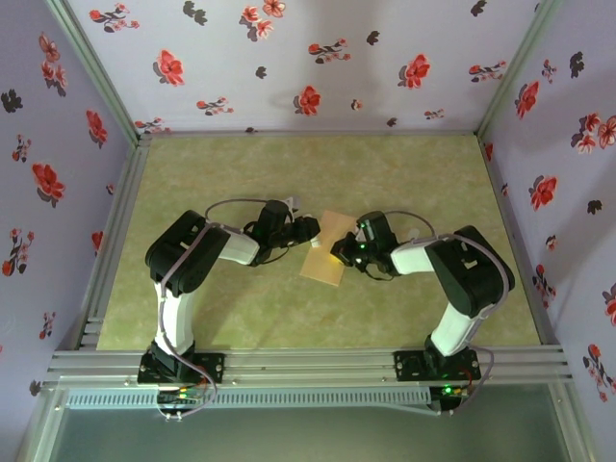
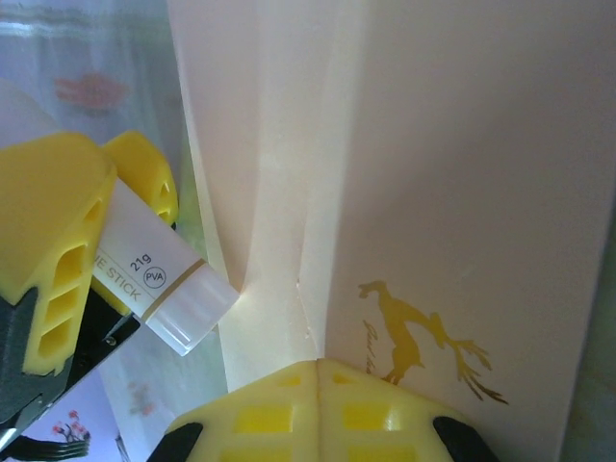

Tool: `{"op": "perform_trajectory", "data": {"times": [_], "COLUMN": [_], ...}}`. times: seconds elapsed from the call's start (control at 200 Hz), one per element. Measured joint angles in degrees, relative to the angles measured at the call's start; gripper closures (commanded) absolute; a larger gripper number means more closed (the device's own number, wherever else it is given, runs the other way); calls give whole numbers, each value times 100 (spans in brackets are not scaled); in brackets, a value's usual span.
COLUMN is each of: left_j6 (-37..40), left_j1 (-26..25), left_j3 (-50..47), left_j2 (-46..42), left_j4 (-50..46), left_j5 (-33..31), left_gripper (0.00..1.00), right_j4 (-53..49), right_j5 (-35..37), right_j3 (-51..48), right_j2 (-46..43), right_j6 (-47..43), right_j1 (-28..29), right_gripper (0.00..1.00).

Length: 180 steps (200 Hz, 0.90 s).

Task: Place the letter into the envelope and seal it

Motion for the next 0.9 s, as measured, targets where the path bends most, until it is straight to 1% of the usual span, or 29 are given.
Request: {"op": "perform_trajectory", "data": {"times": [0.19, 0.46, 0.755, 0.9], "left_j6": [59, 190, 354, 365], "left_j1": [-13, -11, -9, -9], "left_j3": [94, 173, 221, 229], "left_j2": [-33, -66, -76, -85], "left_j4": [-249, -505, -627, -647], "left_j5": [-31, -31, 9, 22], "left_gripper": [100, 100, 100, 100], "right_j4": [-706, -1403, -1958, -2186], "right_j5": [107, 31, 175, 304], "right_j3": [570, 1012, 1307, 1429], "right_j2": [219, 411, 424, 424], "right_j6": [-750, -1738, -2485, -2691], "right_j1": [212, 225, 289, 332], "right_gripper": [100, 100, 100, 100]}}
